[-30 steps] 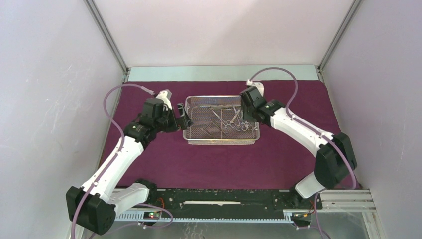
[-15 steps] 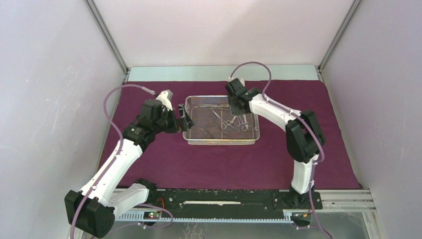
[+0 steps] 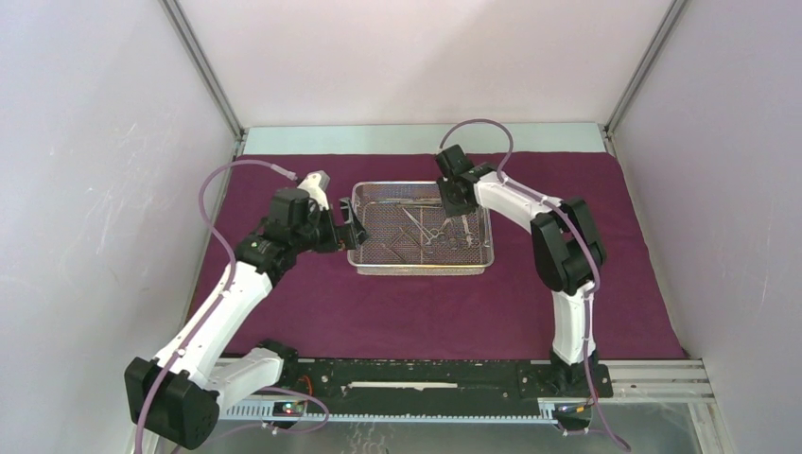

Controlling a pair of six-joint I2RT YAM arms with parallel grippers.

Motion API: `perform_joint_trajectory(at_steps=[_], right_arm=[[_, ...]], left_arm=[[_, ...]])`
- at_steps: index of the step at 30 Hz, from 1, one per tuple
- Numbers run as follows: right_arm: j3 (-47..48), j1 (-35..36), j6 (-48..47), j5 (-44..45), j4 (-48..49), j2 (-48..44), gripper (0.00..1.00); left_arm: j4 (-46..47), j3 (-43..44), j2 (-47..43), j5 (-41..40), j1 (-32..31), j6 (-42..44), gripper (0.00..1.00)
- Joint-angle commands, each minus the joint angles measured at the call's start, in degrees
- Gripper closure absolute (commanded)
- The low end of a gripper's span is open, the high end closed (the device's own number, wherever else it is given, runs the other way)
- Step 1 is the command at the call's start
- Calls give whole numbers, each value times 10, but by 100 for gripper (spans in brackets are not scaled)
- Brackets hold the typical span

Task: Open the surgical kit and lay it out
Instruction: Pick up the medical item from the container.

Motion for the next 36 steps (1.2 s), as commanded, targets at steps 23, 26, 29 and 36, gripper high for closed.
perform_joint_trajectory(at_steps=[23, 26, 29, 36], right_arm=[[119, -13, -42, -20, -22, 106, 63], [142, -14, -41, -21, -25, 117, 63], [162, -17, -40, -23, -34, 133, 63], [171, -23, -39, -22, -35, 155, 65]], left_arm=[[13, -9, 7, 6, 12, 12, 0], [13, -8, 8, 6, 12, 13, 0], [13, -9, 9, 6, 12, 12, 0], [12, -9, 6, 4, 13, 13, 0]])
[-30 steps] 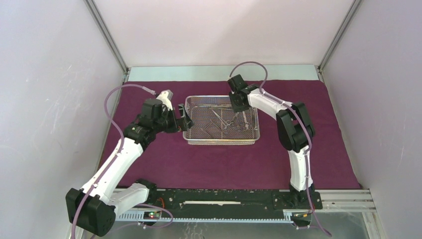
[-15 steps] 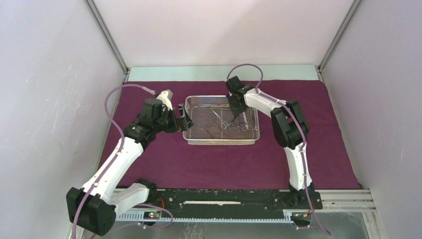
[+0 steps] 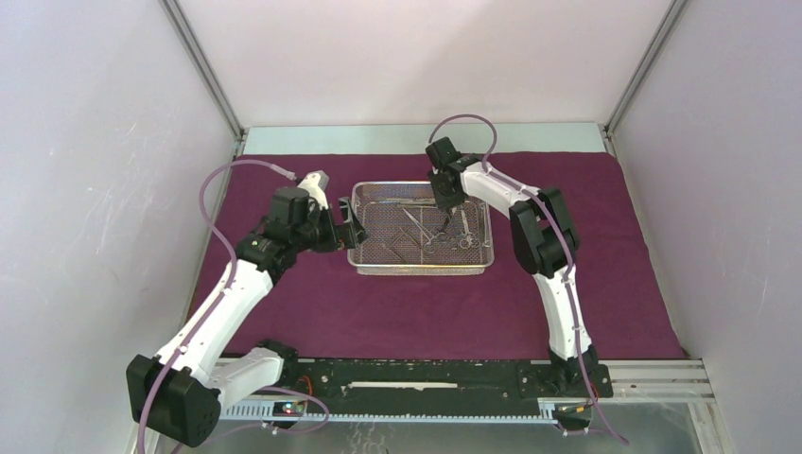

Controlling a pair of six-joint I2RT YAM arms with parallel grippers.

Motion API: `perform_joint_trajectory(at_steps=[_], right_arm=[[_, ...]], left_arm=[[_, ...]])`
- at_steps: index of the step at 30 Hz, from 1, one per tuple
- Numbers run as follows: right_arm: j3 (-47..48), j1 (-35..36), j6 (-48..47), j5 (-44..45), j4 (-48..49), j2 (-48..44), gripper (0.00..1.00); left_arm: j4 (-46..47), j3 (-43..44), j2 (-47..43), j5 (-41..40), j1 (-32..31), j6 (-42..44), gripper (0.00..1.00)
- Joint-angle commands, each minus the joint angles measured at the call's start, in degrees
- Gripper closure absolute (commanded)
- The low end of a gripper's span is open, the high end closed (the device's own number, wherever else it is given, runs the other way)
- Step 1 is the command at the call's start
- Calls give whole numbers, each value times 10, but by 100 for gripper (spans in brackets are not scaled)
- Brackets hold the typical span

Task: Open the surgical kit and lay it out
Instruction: Pick up the medical item from the container.

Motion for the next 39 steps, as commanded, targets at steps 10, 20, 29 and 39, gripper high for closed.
perform_joint_trajectory(at_steps=[10, 20, 29, 39], right_arm=[[-2, -8, 5, -6, 1, 5, 79], [-3, -9, 9, -2, -11, -34, 96], [-8, -9, 18, 1, -26, -76, 100], [0, -4, 38, -4, -41, -101, 100]], left_arm=[[11, -8, -2, 0, 4, 13, 0], [9, -8, -3, -3, 5, 13, 0], [8, -7, 0, -5, 5, 13, 0], [8, -6, 0, -6, 5, 12, 0]])
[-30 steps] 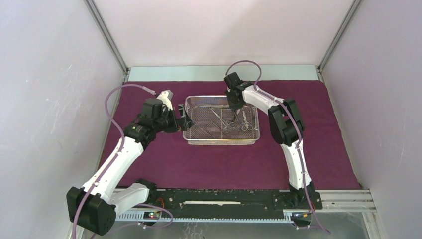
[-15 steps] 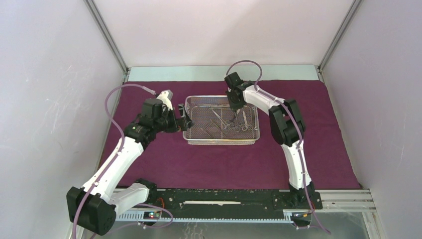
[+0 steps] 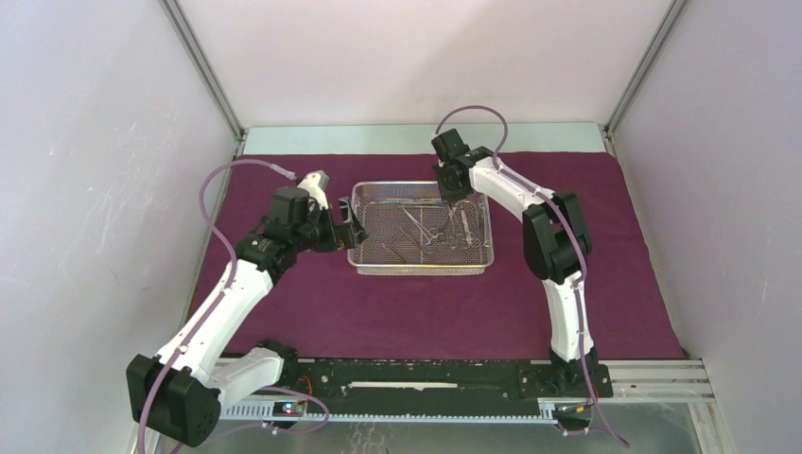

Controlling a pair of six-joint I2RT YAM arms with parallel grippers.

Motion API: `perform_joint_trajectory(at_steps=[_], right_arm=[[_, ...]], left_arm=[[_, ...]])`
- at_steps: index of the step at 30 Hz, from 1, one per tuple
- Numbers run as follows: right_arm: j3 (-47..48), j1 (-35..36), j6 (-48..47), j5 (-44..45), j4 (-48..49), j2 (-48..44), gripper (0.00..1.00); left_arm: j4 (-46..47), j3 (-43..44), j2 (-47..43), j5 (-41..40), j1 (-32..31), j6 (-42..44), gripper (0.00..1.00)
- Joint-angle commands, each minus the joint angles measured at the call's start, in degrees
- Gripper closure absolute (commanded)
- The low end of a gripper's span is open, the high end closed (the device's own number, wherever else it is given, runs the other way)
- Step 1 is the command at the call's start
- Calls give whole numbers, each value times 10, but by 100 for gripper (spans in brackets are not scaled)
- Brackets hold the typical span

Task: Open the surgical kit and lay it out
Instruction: Pick up the medical item from the container.

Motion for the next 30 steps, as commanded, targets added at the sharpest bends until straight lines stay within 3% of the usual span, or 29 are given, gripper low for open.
perform_joint_trajectory(at_steps=[1, 19, 30], right_arm=[[12, 2, 22, 6, -15, -46, 100], [57, 2, 25, 11, -77, -90, 100], [9, -42, -15, 17, -93, -161, 100]], left_arm=[[8, -6, 0, -4, 5, 8, 0], [7, -5, 4, 2, 5, 3, 0], [11, -7, 7, 14, 6, -1, 0]])
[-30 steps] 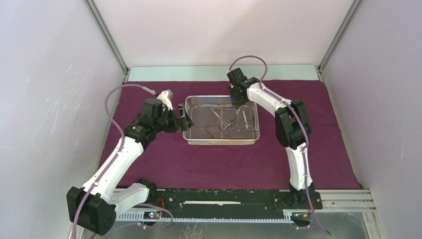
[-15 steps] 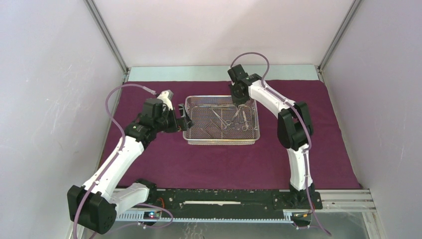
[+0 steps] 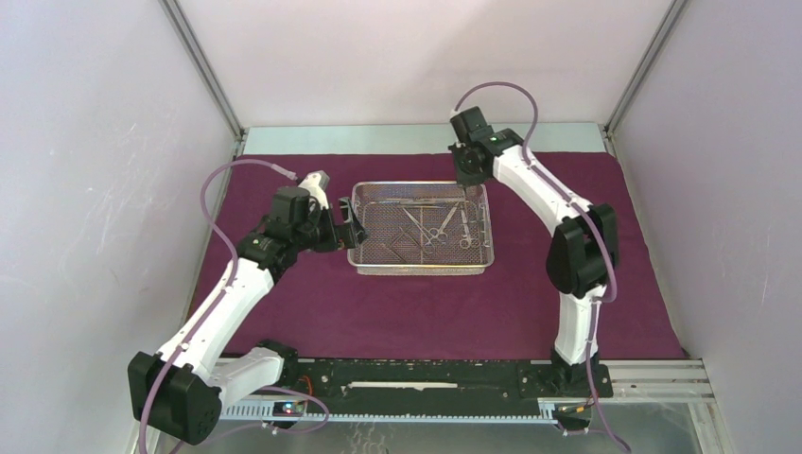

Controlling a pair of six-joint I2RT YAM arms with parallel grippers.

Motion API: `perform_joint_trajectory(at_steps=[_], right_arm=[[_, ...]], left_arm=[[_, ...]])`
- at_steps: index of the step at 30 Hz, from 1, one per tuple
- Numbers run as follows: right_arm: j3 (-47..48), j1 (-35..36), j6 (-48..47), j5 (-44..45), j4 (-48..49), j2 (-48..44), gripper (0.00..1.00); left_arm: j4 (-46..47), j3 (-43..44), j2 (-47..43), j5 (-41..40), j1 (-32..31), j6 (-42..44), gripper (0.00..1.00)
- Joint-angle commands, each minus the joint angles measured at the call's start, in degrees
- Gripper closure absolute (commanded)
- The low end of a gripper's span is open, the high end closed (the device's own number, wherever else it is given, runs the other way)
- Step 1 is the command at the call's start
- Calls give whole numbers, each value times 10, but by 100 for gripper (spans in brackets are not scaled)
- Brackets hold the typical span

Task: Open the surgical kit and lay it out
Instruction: Pick up the medical item from the container, then place the medical item in the surgical kit.

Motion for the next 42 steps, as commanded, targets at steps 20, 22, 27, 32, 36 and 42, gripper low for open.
perform_joint_trajectory(at_steps=[20, 22, 27, 32, 36, 42], right_arm=[[-178, -202, -92, -57, 98, -128, 100], [-183, -213, -102, -59, 112, -116, 100], [-180, -225, -114, -52, 138, -74, 100], [-159, -232, -124, -38, 151, -22, 100], [-141, -239, -130, -37, 156, 4, 100], [-118, -243, -134, -35, 149, 38, 100]], left_arm=[[28, -17, -9, 54, 3, -10, 0], [30, -17, -10, 55, 3, -11, 0], [32, -19, -7, 62, 3, -13, 0], [31, -19, -7, 62, 3, -11, 0], [32, -19, -5, 62, 3, -12, 0], [32, -19, 1, 63, 3, -11, 0]])
